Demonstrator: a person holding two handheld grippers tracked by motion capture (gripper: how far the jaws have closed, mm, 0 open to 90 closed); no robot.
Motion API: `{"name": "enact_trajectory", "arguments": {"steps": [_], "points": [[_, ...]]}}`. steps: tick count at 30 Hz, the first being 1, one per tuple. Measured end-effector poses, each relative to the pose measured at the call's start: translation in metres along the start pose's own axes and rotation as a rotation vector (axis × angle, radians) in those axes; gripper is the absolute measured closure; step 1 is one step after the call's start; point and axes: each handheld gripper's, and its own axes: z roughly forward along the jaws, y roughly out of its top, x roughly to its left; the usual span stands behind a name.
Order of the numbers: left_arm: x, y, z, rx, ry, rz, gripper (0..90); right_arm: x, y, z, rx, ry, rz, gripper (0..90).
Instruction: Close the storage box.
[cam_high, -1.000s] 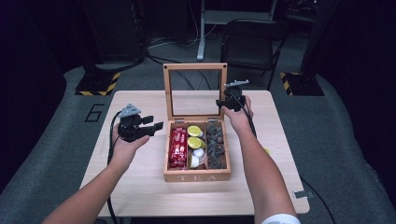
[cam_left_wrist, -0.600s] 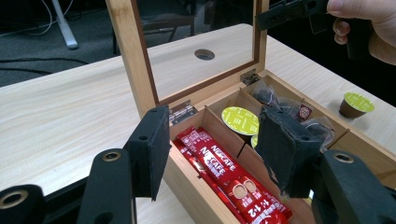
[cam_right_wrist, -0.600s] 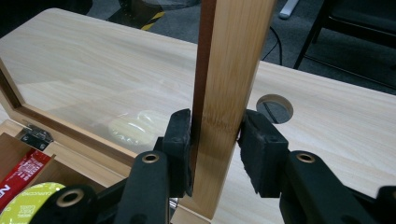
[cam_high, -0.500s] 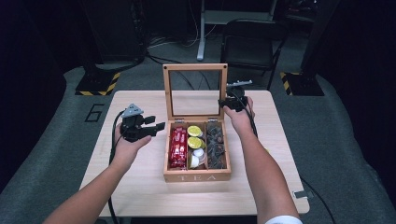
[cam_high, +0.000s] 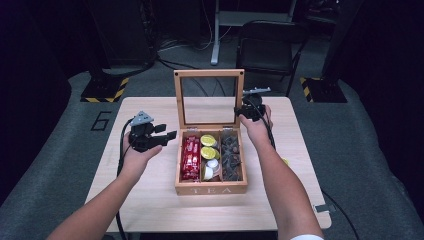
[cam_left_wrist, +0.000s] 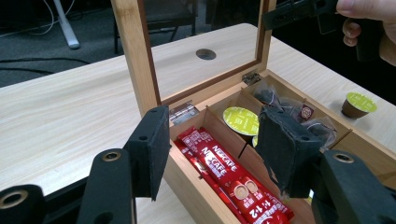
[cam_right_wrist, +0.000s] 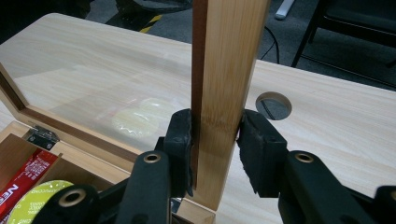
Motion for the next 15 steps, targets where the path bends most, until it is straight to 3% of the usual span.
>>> {"name": "enact_trajectory", "arguments": {"steps": [15], "points": [[-0.0068, 0.0041, 0.0059, 0.008, -0.008, 0.016, 44.3, 0.006, -0.0076, -0.0098, -0.038, -0.015, -0.029, 64.7]]}}
